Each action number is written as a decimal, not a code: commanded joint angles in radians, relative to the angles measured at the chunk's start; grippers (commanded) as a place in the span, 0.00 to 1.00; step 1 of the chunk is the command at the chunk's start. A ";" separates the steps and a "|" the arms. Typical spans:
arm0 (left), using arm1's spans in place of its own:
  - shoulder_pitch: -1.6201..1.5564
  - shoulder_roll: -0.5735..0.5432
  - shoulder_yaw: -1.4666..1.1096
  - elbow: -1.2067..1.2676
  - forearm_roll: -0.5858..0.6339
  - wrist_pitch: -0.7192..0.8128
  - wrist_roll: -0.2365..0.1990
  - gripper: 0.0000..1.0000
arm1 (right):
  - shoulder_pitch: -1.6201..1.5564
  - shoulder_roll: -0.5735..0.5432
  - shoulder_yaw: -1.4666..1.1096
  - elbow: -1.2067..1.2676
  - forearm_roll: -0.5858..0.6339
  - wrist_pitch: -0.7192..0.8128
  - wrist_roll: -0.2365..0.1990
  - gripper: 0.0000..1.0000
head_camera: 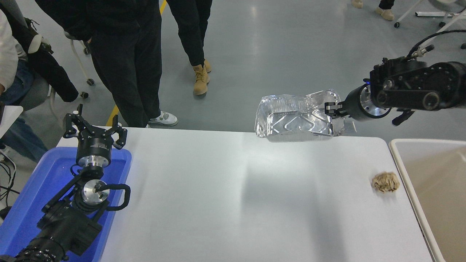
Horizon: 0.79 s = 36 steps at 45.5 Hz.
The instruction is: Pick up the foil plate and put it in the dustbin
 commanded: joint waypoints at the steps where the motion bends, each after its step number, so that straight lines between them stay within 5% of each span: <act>1: 0.001 0.000 0.000 0.000 0.000 0.000 0.000 0.99 | 0.193 -0.093 -0.005 0.054 -0.006 0.128 -0.036 0.00; 20: -0.001 0.000 0.000 0.000 0.000 0.000 0.000 0.99 | 0.279 -0.291 -0.031 0.037 -0.011 0.153 -0.101 0.00; 31: 0.001 0.000 0.000 0.000 0.000 0.000 0.000 0.99 | 0.190 -0.512 -0.008 -0.064 0.041 -0.001 -0.144 0.00; 36: 0.001 0.000 0.000 -0.003 0.000 0.000 0.000 0.99 | 0.075 -0.567 0.027 -0.124 0.164 -0.131 -0.145 0.00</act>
